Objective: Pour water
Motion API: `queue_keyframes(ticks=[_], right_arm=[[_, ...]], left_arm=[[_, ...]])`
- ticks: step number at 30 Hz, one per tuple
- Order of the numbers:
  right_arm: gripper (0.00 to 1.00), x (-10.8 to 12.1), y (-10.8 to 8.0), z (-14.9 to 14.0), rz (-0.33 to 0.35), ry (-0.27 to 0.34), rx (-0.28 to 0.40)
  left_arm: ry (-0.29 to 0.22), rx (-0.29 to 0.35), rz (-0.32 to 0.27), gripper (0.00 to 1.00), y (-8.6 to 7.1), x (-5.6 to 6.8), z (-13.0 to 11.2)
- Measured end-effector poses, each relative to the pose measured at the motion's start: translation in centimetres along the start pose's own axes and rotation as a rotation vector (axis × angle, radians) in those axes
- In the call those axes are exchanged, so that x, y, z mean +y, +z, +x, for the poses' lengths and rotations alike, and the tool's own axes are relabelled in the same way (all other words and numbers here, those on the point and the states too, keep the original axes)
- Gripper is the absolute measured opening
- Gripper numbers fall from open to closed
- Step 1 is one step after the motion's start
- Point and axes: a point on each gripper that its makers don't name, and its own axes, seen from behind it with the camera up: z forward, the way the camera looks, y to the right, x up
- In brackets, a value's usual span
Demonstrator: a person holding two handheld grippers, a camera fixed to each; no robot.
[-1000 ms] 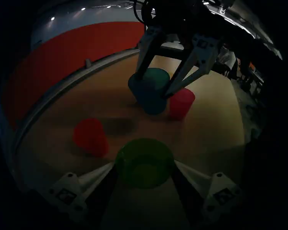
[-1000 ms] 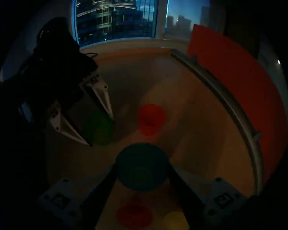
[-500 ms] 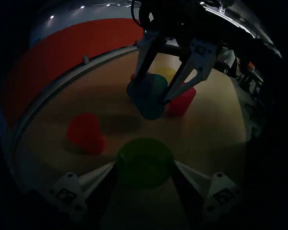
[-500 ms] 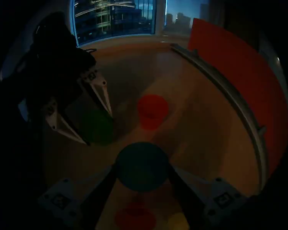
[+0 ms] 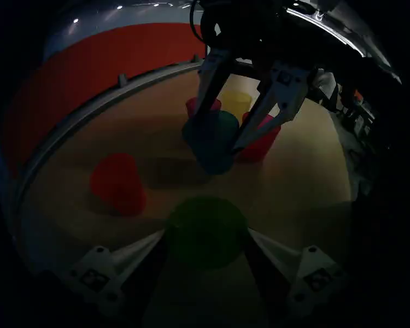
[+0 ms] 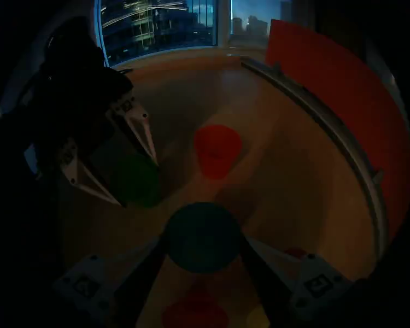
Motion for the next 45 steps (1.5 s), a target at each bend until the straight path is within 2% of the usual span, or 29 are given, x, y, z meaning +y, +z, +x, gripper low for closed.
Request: queue_keyframes(ticks=[18,45], right_arm=[[0.96,0.2,1.6,-1.7,-0.018,0.004,-0.007],[0.97,0.0,1.6,-3.2,-0.038,0.015,-0.011]], left_arm=[[-0.026,0.013,-0.008,0.87,-0.1,0.1,-0.5],[-0.050,0.006,-0.010,0.87,-0.2,0.3,-0.7]])
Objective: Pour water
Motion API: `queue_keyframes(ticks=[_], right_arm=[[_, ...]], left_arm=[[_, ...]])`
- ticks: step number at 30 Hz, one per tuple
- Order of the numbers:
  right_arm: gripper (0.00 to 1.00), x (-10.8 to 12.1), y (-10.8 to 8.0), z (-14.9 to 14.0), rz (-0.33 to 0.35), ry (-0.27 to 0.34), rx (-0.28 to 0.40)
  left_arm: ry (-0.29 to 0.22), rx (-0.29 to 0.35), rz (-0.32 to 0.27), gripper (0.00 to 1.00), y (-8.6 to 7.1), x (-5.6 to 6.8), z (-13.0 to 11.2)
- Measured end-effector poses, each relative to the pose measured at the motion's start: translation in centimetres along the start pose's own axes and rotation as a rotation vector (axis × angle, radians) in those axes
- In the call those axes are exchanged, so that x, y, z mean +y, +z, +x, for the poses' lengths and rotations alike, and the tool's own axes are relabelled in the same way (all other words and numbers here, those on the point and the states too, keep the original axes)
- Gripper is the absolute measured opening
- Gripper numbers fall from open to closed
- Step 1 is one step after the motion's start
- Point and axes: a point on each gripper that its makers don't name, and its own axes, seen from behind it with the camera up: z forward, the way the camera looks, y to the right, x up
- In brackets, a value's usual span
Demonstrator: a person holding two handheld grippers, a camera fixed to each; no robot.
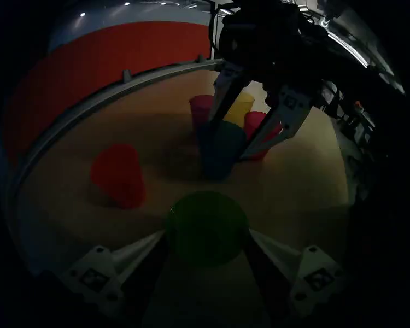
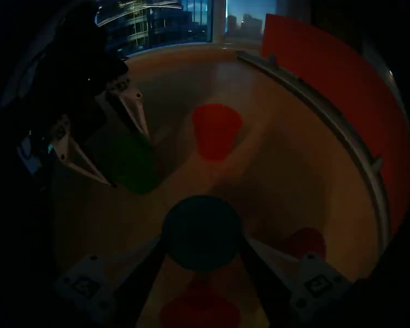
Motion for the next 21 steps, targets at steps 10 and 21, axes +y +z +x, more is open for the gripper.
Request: queue_keyframes(ticks=[10,21], right_arm=[[0.97,-0.3,-0.6,0.1,-0.001,-0.004,-0.001],[0.98,-0.5,-1.2,-0.1,-0.012,-0.014,-0.003]], left_arm=[[-0.021,0.002,-0.007,0.87,-0.3,0.1,-0.1],[-0.017,-0.012,0.008,0.87,-1.2,0.0,-0.9]])
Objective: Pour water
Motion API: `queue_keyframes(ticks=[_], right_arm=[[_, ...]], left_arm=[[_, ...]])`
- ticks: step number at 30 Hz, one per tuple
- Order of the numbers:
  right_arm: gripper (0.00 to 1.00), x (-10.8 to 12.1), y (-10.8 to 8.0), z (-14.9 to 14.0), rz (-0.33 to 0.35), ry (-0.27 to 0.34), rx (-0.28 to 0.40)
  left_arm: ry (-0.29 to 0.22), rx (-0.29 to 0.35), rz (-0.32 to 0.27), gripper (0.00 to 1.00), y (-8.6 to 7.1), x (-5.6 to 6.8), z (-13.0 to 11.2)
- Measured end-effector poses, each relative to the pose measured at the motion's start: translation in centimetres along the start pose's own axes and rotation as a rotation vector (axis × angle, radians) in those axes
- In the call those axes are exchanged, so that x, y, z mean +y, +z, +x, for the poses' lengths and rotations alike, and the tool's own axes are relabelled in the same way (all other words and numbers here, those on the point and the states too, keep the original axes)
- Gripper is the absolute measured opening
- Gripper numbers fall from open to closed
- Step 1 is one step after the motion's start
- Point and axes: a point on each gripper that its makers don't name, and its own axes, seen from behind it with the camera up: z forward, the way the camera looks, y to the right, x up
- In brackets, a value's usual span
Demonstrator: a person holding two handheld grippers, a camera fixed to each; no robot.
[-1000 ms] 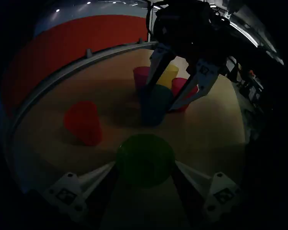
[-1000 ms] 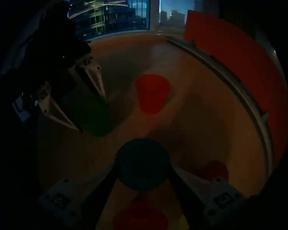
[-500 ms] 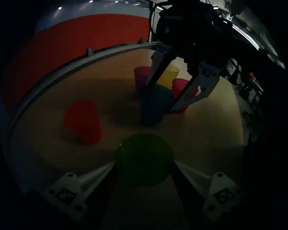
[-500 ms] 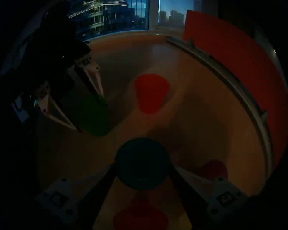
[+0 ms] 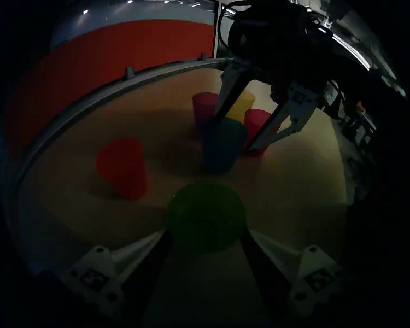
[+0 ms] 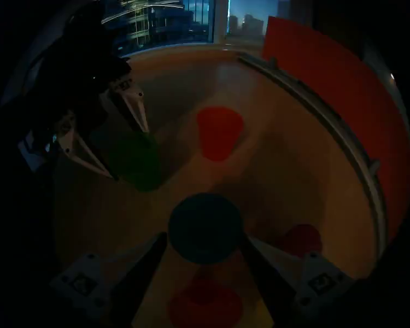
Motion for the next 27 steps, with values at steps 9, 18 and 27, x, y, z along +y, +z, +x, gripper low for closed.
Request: queue_keyframes(ticks=[9,18,27], right_arm=[[0.98,-0.5,-1.0,-0.1,-0.010,-0.014,0.002],[0.98,-0.2,-1.6,-0.3,-0.026,-0.002,0.004],[0.98,-0.1,-2.6,0.0,-0.037,-0.005,0.011]], left_arm=[[-0.012,0.007,0.015,0.87,-0.7,0.0,-0.2],[-0.001,0.012,0.022,0.87,-1.2,0.3,-0.1],[-0.008,0.023,0.029,0.87,-1.8,0.1,0.3]])
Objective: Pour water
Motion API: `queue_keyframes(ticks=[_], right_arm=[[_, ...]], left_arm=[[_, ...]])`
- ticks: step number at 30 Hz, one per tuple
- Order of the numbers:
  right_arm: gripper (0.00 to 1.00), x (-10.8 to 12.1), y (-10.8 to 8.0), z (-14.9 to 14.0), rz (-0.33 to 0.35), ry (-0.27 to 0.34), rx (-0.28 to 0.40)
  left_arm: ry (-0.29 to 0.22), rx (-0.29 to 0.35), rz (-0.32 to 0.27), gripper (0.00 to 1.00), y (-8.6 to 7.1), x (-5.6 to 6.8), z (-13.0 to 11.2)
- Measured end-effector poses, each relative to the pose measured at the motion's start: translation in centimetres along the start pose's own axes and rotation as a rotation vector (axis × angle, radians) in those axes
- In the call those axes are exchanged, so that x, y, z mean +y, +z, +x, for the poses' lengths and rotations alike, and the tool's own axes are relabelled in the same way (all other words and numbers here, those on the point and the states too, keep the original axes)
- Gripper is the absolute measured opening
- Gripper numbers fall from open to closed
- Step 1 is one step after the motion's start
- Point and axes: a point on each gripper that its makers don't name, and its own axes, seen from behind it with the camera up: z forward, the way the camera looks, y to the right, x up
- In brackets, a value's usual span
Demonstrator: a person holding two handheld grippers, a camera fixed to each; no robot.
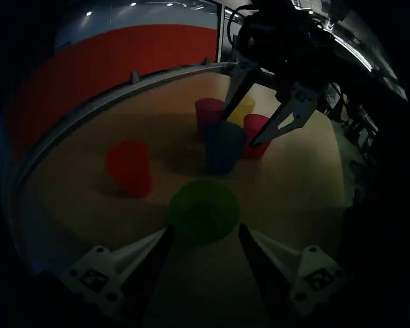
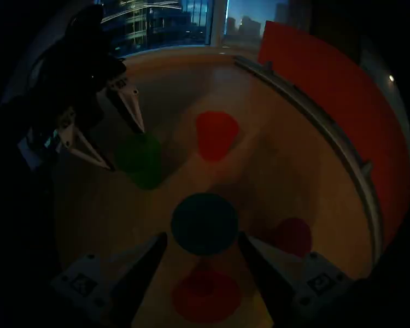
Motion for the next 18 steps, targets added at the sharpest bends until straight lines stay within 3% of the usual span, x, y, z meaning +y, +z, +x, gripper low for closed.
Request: queue_keyframes(ticks=[18], right_arm=[[0.99,-0.5,-3.0,0.2,-0.025,0.015,0.052]], left_arm=[[-0.013,0.022,0.046,0.87,-2.4,-0.1,0.1]])
